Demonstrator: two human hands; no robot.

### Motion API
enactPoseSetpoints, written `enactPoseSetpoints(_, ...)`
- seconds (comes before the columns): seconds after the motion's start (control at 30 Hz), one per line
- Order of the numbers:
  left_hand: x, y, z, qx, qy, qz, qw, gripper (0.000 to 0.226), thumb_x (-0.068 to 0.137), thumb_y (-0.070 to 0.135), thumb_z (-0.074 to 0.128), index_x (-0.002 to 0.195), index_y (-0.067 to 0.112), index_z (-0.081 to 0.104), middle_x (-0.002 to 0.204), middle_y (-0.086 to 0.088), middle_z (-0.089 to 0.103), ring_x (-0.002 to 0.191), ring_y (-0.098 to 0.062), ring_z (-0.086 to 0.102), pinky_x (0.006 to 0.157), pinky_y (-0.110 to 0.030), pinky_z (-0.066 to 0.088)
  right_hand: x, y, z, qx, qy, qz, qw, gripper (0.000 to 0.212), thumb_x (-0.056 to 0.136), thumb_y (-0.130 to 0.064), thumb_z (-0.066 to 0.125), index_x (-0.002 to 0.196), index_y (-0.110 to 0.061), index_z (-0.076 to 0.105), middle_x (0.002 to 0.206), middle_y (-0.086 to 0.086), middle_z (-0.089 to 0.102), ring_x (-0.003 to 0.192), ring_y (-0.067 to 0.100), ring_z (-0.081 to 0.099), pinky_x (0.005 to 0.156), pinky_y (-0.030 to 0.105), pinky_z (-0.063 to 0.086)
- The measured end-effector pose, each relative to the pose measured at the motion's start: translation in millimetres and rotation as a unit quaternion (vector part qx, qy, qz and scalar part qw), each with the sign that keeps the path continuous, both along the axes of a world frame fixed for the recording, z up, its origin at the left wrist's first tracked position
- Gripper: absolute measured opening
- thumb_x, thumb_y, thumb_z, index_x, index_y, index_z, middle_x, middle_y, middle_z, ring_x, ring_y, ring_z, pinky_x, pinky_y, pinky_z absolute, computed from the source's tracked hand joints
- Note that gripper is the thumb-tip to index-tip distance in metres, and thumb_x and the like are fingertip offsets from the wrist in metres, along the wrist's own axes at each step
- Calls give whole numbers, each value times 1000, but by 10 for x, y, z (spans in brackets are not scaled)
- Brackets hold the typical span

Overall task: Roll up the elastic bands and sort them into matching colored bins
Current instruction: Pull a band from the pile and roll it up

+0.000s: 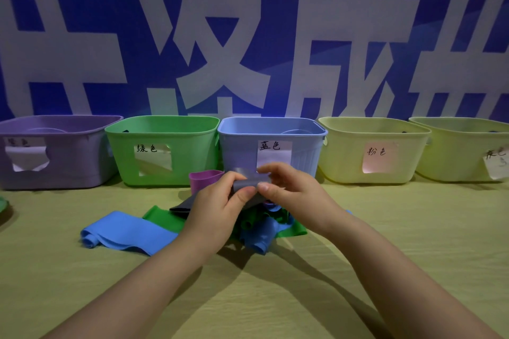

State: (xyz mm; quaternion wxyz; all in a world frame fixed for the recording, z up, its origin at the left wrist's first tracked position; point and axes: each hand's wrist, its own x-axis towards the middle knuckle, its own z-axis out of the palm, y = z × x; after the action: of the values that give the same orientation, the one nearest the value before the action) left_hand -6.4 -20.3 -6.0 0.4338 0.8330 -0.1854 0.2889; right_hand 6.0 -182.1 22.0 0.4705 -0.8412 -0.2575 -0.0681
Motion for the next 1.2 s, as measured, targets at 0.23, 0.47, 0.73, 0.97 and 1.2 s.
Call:
enactPoseSetpoints(0.23,-58,-43,28,-9,40,-14,999,16,84,28,61,94,29,48,82,16,58,74,10,53,62,-7,38,-4,7,6,-33,-30,-16,999,11,91,-28,54,101,-27,59,92,-2,65,89,15,59,85,37,48)
enactPoseSetpoints(0.47,-82,-53,47,97,-29,66,993,35,78,23,71,108,16,53,91,2,63,86,-22,59,60,-23,28,-14,29,-14,-39,-52,-45,997,24,97,-31,42,87,-19,60,86,7,61,83,20,53,77,35,41)
enactPoseSetpoints(0.73,41,28,-20,153,5,97,983,70,81,13,67,139,27,30,130,-3,51,118,-23,48,91,-27,35,3,19,20,63,-30,-45,997,24,96,-27,43,79,-25,59,82,1,60,82,16,54,78,31,42)
enactPoseSetpoints(0.97,155,119,-75,170,-3,126,977,35,87,19,59,122,20,55,111,-5,64,104,-27,56,84,-36,43,-6,-14,42,158,50,-13,986,27,98,-32,36,99,-23,62,96,5,61,86,14,55,76,28,47)
enactPoseSetpoints(1.2,184,111,-157,299,120,129,938,60,83,70,25,128,35,42,121,2,61,114,-20,51,95,-39,37,44,-45,100,267,48,-27,962,30,98,-30,35,87,-18,61,77,0,61,72,11,57,62,21,48)
